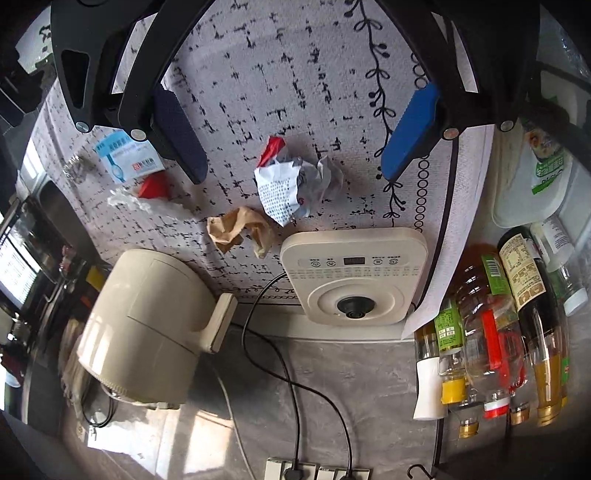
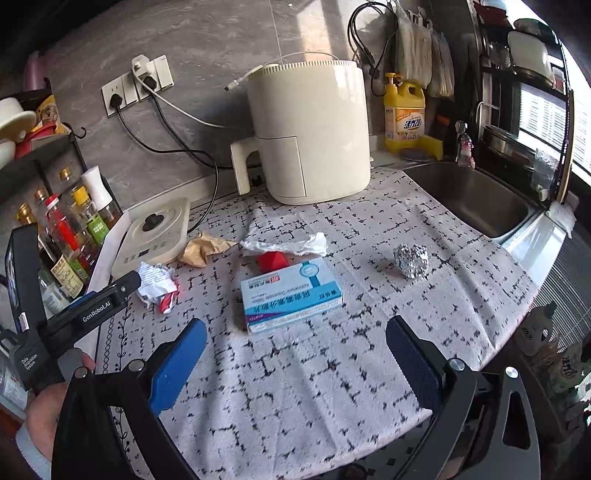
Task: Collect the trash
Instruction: 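Grasp the crumpled white paper with the left tool while the right tool grasps the white plastic wrapper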
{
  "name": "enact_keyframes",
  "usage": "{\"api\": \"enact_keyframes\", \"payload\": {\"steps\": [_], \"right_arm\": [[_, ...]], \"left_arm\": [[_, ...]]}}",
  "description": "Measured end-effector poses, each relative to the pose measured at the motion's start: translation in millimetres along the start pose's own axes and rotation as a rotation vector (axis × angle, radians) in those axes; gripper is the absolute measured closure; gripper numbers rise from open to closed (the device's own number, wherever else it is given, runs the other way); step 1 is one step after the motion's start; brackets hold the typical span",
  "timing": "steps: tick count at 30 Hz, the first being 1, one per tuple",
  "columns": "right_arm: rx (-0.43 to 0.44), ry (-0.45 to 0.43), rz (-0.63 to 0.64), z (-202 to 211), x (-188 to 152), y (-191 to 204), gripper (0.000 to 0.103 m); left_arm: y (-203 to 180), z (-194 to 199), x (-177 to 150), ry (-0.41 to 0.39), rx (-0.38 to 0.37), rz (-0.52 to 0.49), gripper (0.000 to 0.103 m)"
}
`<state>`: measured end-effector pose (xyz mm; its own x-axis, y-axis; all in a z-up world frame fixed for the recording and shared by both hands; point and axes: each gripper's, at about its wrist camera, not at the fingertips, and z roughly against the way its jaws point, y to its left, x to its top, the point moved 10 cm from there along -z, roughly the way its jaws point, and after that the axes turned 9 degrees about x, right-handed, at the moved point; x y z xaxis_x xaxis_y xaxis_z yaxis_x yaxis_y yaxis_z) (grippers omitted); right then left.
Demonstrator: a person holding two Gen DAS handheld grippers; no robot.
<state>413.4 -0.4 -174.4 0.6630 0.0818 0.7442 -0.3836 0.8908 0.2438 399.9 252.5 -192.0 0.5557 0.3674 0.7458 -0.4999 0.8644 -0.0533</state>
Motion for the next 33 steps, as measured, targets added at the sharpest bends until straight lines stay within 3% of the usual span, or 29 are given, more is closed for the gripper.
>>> {"api": "enact_keyframes", "payload": {"steps": [7,10,11,12,14,17,24,33], "right_arm": [[0.026,0.026,0.016,-26,20,-13,0.008],[0.041,0.038,0.022,-38,29,-17,0.008],[0.047,0.041,0.024,-42,31,-18,0.008],[0.054,0.045,0.033,-47,34,-18,0.008],[0.065,0.048,0.047,-54,39,-18,0.008],[0.091,0.056,0.06,-65,44,-17,0.008],[0.133,0.084,0.041,-96,51,-24,0.008],[0.161,0.102,0.026,-124,63,-29,0.01]], "left_arm": [[-4,-24,6,0.027,0.043,0.021,0.011],[-5,-33,6,0.044,0.051,0.039,0.023],[-3,-36,5,0.05,0.061,0.049,0.034],[-1,-39,4,0.06,0.071,0.059,0.057],[2,-44,1,0.095,0.072,0.082,0.082],[6,-36,5,0.064,0.071,0.108,0.097],[9,-13,14,0.025,0.099,0.118,0.099],[1,-21,30,0.01,0.146,0.096,0.099]]}}
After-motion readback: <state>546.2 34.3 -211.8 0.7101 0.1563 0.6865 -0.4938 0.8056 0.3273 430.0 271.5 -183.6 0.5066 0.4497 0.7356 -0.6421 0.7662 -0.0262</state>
